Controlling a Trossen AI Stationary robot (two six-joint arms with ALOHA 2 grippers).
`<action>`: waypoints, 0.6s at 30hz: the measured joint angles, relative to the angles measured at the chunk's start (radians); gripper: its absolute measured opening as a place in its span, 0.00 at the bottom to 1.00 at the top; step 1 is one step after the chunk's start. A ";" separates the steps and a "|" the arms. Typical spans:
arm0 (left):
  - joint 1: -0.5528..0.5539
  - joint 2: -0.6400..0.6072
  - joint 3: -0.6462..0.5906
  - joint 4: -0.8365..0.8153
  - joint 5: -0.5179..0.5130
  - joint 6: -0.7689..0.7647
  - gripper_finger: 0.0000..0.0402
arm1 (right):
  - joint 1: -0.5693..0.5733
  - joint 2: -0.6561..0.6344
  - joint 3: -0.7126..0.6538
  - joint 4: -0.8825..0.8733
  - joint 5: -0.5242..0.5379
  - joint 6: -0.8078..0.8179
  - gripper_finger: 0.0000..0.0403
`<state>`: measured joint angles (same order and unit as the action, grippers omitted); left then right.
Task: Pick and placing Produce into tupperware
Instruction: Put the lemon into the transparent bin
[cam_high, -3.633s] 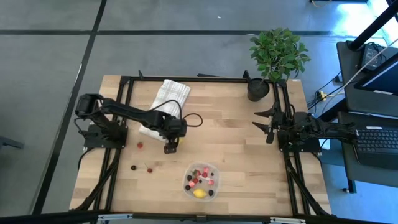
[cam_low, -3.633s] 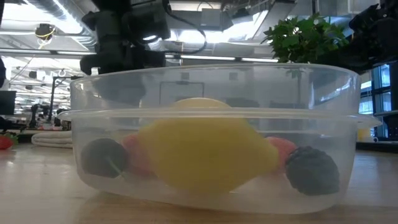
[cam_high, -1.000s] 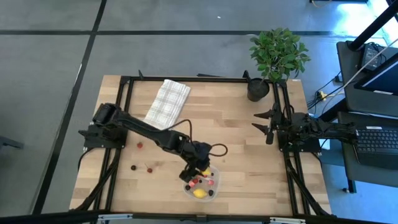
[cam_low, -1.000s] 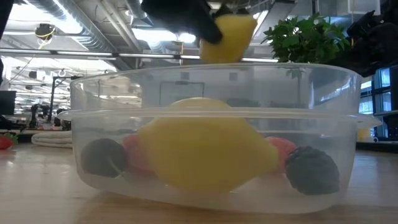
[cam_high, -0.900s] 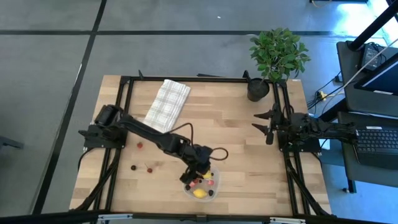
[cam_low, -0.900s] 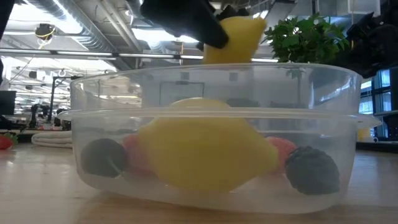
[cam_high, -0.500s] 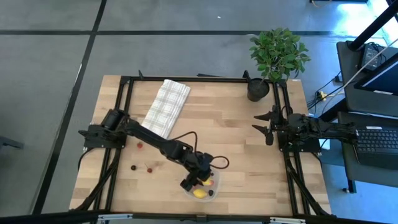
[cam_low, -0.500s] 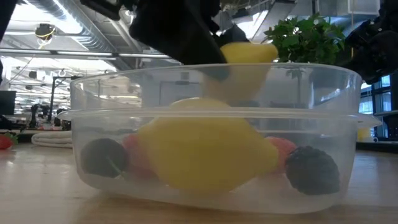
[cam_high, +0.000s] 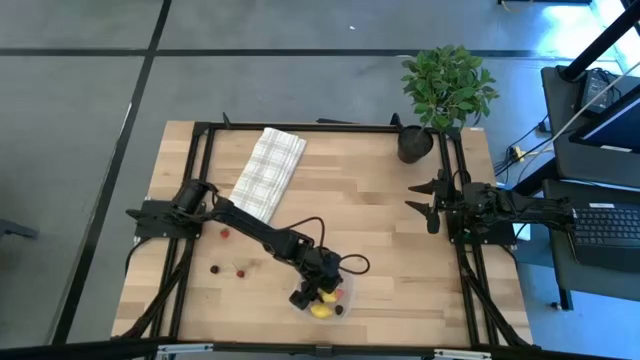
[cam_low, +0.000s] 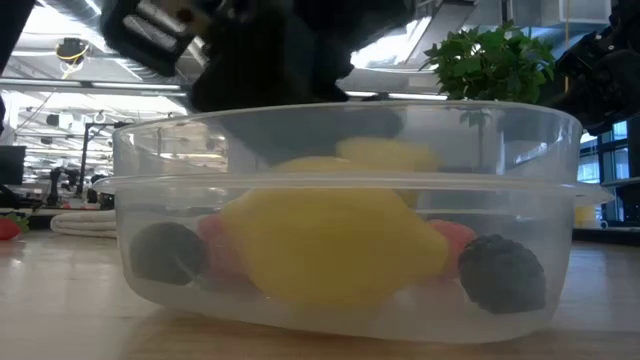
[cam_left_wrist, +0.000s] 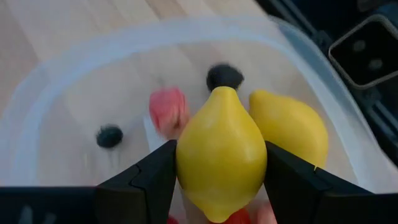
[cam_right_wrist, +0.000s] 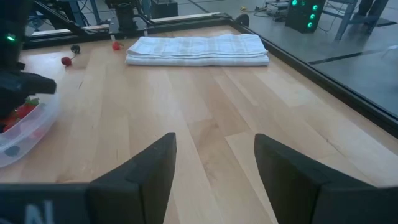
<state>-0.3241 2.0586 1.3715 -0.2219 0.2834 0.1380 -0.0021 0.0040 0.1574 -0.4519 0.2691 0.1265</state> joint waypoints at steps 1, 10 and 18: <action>0.000 0.002 -0.001 -0.006 0.002 -0.002 0.50 | 0.000 0.000 0.000 0.000 0.000 0.000 0.54; 0.005 0.012 0.000 0.010 0.015 -0.026 0.50 | 0.000 0.000 0.000 -0.002 0.000 0.000 0.54; 0.008 0.010 0.000 0.010 0.014 -0.026 0.50 | 0.000 0.000 0.000 -0.003 0.000 -0.003 0.54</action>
<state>-0.3161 2.0686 1.3720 -0.2115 0.2977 0.1123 -0.0021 0.0043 0.1574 -0.4545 0.2691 0.1234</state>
